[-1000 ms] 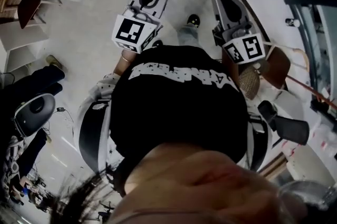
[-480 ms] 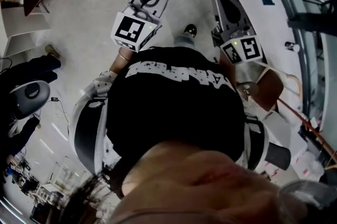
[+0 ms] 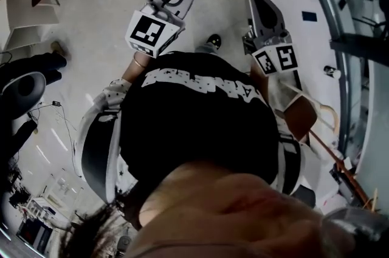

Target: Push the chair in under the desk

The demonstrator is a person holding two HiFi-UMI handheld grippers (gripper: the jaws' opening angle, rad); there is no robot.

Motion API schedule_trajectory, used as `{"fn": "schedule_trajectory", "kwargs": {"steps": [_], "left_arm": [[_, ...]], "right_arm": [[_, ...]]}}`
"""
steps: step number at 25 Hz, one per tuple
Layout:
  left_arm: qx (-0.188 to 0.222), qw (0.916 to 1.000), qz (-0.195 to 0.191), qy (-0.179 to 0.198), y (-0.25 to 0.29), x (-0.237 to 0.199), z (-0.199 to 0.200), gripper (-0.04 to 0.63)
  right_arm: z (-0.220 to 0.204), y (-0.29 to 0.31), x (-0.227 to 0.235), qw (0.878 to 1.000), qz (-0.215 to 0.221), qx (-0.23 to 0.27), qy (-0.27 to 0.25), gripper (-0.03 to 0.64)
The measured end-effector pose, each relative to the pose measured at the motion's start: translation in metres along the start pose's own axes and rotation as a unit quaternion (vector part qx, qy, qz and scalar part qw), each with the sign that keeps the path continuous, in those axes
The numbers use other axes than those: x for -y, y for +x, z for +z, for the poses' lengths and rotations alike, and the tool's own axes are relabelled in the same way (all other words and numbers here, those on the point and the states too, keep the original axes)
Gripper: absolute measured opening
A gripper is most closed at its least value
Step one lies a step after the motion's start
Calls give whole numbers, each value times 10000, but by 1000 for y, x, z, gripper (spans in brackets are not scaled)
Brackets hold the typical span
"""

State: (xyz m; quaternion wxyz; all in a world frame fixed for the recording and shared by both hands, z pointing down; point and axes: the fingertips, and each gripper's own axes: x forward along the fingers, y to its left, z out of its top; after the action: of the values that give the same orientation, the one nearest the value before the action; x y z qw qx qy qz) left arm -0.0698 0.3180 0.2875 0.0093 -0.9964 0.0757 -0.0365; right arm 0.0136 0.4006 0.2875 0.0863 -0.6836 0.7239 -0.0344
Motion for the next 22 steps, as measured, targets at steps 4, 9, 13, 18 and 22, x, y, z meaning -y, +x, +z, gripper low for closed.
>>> {"fn": "schedule_trajectory", "kwargs": {"steps": [4,9,13,18,22], "left_arm": [[-75,9998,155,102,12,-1,0,34],[-159,9993,293,148,29,3,-2,34],[-208,9988,391,208,46,10,-7,34],[-220,9987,418,185,61,10,-11,34],[-305,9985,425,131,74,16,-14,34]], "right_arm": [[-2,5,12,9998,178,-45,26,32],[-2,11,26,9991,400,-119,12,32],[-4,10,45,9983,561,-156,51,32],[-7,15,54,9968,748,-260,87,32],[-8,15,65,9962,820,-271,80,32]]}}
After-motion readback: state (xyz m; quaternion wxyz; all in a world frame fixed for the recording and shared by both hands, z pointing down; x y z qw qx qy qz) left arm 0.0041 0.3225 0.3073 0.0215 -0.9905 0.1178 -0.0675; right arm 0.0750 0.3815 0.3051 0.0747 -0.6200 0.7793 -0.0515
